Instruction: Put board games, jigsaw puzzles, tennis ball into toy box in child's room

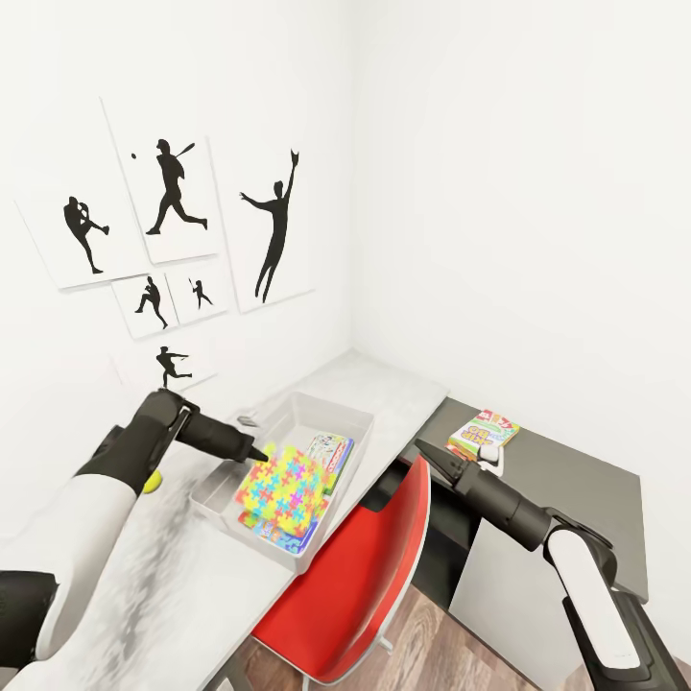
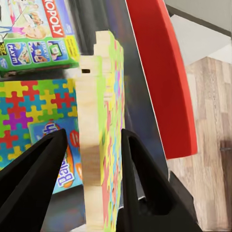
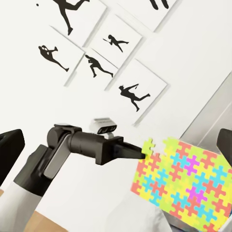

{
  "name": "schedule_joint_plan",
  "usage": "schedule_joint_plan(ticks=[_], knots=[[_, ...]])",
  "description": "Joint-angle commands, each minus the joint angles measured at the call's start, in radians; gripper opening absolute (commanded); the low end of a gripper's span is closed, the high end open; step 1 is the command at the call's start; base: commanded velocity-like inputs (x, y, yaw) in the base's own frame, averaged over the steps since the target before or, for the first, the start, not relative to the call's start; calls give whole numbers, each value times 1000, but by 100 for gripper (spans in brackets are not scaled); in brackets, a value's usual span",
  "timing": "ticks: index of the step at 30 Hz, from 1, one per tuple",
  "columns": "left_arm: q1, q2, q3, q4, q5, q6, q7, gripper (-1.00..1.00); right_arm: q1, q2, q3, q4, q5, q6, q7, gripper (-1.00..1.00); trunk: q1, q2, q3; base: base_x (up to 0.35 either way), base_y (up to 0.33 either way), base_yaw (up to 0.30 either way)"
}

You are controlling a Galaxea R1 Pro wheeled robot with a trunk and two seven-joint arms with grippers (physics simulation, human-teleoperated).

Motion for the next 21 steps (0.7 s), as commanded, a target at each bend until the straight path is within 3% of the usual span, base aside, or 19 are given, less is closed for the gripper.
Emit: schedule_joint_plan(ticks=[1, 8, 21], knots=[[-1, -1, -14, -1, -10, 8, -11, -100, -1, 0, -1, 0, -4, 7, 0, 100, 1, -2, -2, 0, 0, 0], [-1, -2, -40, 0, -13, 8, -72, -100, -1, 0, 0, 0, -4, 7, 0, 100, 1, -2, -2, 0, 0, 0], [-1, -2, -47, 6, -17, 5, -78, -100, -1, 0, 1, 0, -4, 7, 0, 100, 1, -2, -2, 0, 0, 0]])
